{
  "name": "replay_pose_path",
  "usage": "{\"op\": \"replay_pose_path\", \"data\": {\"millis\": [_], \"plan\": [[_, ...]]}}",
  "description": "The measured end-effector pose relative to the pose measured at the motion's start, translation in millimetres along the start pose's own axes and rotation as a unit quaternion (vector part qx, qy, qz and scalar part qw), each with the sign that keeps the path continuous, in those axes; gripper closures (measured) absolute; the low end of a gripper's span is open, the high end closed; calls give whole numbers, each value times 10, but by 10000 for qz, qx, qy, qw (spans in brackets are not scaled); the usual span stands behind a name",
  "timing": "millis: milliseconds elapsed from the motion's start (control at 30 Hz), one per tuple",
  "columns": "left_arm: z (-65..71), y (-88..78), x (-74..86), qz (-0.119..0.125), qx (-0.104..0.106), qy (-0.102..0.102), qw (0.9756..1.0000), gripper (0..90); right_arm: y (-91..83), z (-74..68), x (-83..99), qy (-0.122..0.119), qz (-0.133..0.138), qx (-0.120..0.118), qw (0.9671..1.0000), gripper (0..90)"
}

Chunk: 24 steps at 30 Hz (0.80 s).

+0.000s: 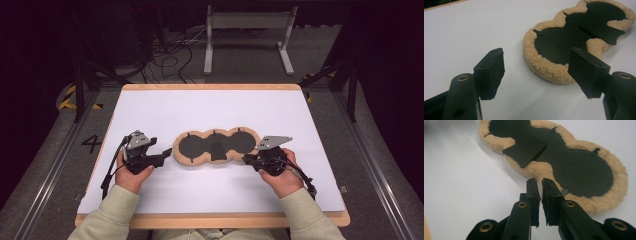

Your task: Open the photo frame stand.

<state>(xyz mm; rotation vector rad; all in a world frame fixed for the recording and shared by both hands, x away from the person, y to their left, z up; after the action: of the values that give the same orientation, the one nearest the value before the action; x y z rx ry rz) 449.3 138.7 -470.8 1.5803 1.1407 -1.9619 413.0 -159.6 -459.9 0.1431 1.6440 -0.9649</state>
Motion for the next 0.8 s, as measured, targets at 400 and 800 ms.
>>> {"op": "replay_pose_path", "data": {"millis": [400,800], "plan": [[-20,1,12,-24,-23,1,10000,295,151,-166,-72,-88,-178,-387,9991,900],[-20,4,17,-18,-7,-50,10000,295,459,-226,-7,-22,-509,-525,9973,900]]}}
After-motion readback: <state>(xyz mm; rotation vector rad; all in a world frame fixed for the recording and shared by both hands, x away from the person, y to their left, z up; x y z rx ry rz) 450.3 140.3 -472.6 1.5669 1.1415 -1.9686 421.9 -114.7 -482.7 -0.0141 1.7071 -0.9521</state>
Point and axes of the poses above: each handheld gripper's, and its own axes: y roughly forward along the jaws, x roughly out of its underside, z roughly to its right, the point moved 9 cm from there along y, roughly forward along the jaws, and after that the axes turned 12 degrees about z, right-handed, at the moved point
